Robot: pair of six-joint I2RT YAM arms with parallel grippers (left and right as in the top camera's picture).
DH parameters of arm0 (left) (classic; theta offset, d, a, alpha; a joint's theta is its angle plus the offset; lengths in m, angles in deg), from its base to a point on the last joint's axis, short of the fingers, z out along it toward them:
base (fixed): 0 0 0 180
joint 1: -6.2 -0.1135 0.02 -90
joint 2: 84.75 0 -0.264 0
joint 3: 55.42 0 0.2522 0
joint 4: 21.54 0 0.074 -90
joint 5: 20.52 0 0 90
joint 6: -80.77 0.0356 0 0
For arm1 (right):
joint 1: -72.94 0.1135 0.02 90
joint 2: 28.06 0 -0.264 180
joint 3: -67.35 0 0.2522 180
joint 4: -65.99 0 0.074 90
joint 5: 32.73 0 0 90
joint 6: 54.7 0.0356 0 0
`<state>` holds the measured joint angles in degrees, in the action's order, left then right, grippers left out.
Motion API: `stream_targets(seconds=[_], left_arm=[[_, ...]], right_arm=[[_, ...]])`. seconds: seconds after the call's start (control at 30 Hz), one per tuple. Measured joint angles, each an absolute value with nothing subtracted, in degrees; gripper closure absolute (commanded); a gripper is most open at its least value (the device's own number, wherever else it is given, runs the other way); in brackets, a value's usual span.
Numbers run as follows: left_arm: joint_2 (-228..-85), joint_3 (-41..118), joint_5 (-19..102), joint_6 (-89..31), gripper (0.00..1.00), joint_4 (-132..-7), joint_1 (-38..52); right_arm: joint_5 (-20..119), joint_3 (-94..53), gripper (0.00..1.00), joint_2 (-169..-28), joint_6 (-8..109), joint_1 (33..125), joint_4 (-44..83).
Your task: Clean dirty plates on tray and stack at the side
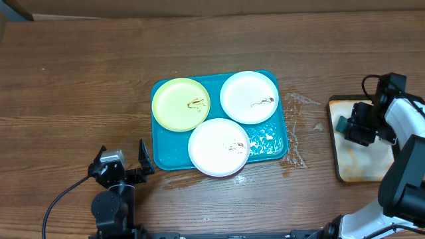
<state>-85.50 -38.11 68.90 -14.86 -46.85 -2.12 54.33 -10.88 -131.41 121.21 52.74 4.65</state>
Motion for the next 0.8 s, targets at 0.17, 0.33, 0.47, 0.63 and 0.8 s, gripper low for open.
stream_targets(seconds=[0.17, 0.33, 0.47, 0.63, 0.8], left_arm=[[-85.5, -38.11, 68.9, -14.86, 0.0, -46.85, -2.14], [-85.5, -38.11, 68.9, -14.86, 0.0, -46.85, -2.12], [-85.5, -38.11, 68.9, -14.86, 0.0, -46.83, -2.12], [-85.5, -38.11, 68.9, -14.86, 0.0, -46.85, -2.14], [-85.5, -38.11, 68.9, -14.86, 0.0, -46.85, -2.12]], right_arm=[[54.33, -10.79, 0.37, -131.41, 121.23, 52.74, 5.4], [54.31, -10.79, 0.46, -131.76, 121.21, 52.71, 6.23], [54.22, -10.79, 0.53, -132.7, 121.19, 52.74, 6.53], [53.98, -10.79, 0.94, -133.77, 120.4, 52.74, 6.75], [53.56, -10.79, 0.96, -133.77, 120.49, 52.74, 7.71]])
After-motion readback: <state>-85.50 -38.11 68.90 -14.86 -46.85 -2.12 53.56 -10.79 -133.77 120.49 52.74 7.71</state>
